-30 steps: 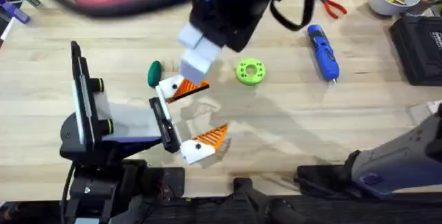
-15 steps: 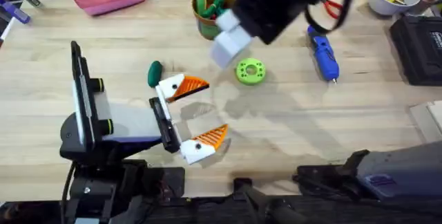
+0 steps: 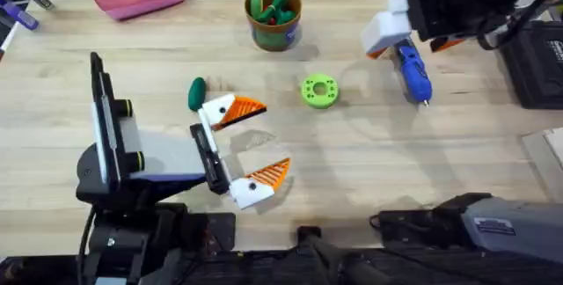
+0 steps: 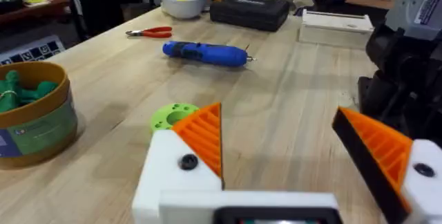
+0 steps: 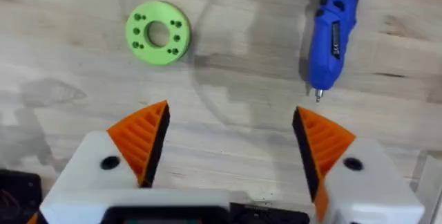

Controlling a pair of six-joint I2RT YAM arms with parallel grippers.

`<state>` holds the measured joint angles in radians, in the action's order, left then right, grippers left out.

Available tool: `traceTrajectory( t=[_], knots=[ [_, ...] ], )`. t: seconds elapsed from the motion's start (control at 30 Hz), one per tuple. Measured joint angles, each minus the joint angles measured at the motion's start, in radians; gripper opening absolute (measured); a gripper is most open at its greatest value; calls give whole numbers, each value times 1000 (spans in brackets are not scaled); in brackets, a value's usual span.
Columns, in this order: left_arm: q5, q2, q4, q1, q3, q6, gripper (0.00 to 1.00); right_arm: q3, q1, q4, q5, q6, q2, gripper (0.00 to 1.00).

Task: Pick up the gripper from the table and insert it into the empty holder that is missing its gripper. Then pick up a screw, insert it into the mounting hole, and use the screwdriver to tighten it. Finally, clean up the table by picking up the vegetable and placing it into the bucket.

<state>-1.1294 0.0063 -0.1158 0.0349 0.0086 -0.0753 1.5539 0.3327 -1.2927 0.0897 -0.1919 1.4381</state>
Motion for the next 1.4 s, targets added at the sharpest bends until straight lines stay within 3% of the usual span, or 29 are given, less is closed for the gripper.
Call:
traceTrajectory(
  t=[0.2, 1.4],
  knots=[
    [0, 0, 0, 0, 0, 0, 985, 0, -54, 4, 0, -12, 5, 994],
    [0, 0, 0, 0, 0, 0, 986, 0, -56, 7, 0, -14, 5, 994]
  ],
)
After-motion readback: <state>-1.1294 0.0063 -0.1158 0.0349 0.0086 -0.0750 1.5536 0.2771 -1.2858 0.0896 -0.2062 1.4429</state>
